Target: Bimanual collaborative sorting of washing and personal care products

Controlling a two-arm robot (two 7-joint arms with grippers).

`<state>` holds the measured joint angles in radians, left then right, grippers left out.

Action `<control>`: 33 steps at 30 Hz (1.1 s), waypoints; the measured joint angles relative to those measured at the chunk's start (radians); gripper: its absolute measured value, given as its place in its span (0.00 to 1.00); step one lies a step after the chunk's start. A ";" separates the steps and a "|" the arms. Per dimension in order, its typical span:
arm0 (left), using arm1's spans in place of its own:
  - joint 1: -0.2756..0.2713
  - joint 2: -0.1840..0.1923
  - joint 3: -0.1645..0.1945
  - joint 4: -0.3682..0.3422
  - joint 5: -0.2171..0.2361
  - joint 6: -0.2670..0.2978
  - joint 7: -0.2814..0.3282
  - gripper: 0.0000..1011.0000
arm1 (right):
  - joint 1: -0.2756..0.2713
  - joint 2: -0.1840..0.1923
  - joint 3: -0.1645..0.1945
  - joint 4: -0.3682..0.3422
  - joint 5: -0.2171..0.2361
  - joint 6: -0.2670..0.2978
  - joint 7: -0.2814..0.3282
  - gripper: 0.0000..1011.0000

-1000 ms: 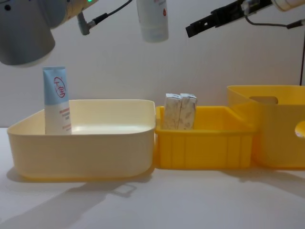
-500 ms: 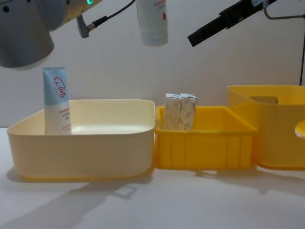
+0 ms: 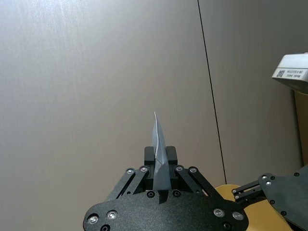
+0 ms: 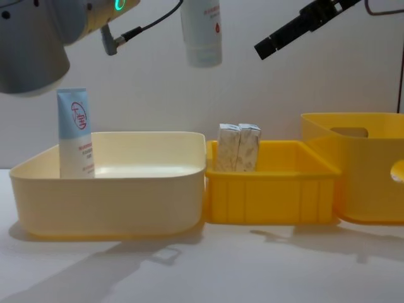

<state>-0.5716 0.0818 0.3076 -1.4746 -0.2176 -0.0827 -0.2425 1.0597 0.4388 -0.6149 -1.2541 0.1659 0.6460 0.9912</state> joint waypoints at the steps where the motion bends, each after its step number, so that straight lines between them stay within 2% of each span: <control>1: 0.001 0.000 0.000 -0.001 0.000 0.001 0.000 0.14 | 0.001 0.000 0.000 0.001 0.001 -0.002 0.001 0.99; 22: -0.003 -0.011 0.005 0.012 0.009 0.004 0.000 0.14 | 0.015 -0.037 -0.012 0.045 0.034 -0.041 0.005 0.99; 33: -0.008 -0.016 0.007 0.018 0.009 -0.002 -0.001 0.14 | 0.024 -0.072 -0.014 0.089 0.040 -0.087 -0.025 0.99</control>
<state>-0.5797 0.0655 0.3141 -1.4571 -0.2084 -0.0844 -0.2435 1.0840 0.3667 -0.6293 -1.1647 0.2059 0.5585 0.9660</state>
